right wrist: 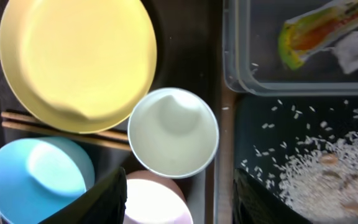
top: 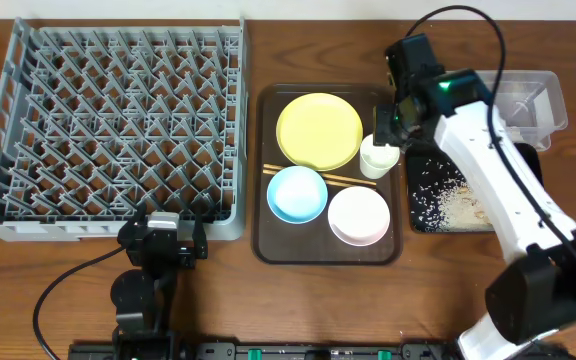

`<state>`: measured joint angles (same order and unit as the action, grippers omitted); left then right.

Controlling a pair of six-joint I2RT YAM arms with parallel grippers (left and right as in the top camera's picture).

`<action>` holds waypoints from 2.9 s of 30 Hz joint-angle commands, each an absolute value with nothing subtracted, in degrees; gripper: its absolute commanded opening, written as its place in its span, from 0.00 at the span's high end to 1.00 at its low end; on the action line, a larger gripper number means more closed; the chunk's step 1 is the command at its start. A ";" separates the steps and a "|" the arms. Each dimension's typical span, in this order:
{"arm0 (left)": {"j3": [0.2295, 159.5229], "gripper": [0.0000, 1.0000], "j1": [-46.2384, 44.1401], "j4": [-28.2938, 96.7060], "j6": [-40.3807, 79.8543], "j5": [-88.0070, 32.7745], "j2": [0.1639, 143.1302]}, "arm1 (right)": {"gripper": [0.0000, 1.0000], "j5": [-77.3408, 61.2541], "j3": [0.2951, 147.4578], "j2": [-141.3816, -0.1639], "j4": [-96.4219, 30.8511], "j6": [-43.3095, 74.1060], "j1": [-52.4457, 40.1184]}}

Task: Sort waste into correct bins and load items into the dishwasher
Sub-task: 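Grasp the white cup with the right gripper and lift it, then bring the white cup toward the left gripper and hand it over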

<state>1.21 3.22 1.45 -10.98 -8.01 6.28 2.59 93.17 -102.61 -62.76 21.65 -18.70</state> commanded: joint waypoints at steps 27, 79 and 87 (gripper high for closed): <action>0.32 0.06 3.46 3.40 -11.77 -9.45 6.22 | 0.99 4.47 71.57 -105.08 -41.78 22.68 -17.21; 42.87 0.06 3.42 -42.33 86.89 -71.68 70.67 | 0.99 -72.53 91.96 -108.84 -26.46 13.72 -12.64; 42.68 0.07 3.42 -42.33 79.24 -80.38 70.74 | 0.99 -80.62 91.96 -111.68 -21.54 12.88 -13.43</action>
<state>42.04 3.29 -41.95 83.66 -74.72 70.94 -74.00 91.90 -111.28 -21.96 14.48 -12.58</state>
